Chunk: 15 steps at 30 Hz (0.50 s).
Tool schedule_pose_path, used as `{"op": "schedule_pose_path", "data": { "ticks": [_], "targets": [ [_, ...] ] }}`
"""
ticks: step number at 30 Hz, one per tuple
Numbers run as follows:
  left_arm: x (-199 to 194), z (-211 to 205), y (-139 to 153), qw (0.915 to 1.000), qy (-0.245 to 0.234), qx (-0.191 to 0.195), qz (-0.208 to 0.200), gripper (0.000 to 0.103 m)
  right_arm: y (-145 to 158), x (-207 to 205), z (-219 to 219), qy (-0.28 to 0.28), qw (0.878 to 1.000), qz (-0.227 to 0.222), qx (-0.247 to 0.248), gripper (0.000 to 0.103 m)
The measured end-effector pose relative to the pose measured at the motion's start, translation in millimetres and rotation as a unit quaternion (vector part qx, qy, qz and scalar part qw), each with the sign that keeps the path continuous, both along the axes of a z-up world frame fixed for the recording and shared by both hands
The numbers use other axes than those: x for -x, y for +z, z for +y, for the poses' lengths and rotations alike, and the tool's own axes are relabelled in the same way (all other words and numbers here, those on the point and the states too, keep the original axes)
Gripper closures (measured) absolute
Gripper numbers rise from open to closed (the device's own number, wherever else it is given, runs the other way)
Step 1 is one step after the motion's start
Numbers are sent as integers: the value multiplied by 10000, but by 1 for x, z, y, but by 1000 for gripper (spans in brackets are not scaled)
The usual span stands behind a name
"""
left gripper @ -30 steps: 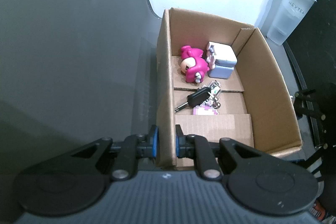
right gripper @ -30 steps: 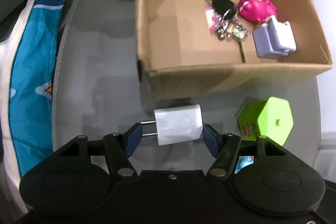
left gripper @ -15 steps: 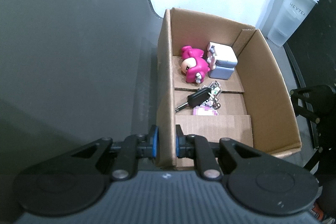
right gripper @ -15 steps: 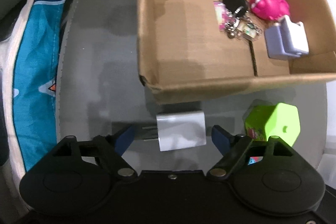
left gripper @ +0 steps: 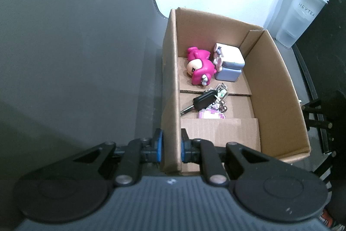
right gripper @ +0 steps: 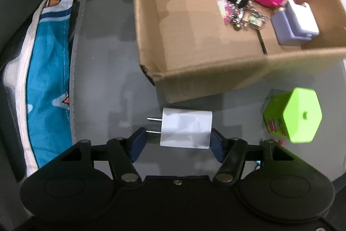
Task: Organize rigid objects
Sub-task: 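Close the right gripper on the white power adapter, then carry the adapter into the box and open the right gripper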
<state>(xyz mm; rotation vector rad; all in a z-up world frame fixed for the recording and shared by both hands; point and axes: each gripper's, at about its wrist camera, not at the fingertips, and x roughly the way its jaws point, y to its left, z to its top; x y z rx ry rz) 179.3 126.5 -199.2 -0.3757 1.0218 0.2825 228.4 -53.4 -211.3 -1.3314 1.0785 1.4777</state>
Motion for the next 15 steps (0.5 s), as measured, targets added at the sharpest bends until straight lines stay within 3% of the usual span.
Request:
{"op": "schedule_pose_path", "data": {
  "ticks": [10, 15],
  "targets": [
    [0, -1, 0, 10000, -15, -5, -16, 88, 5, -13, -36, -886, 9957, 120, -234, 42],
    [1, -1, -1, 10000, -8, 2, -19, 89, 16, -24, -49, -1587, 9857, 247, -514, 42]
  ]
}}
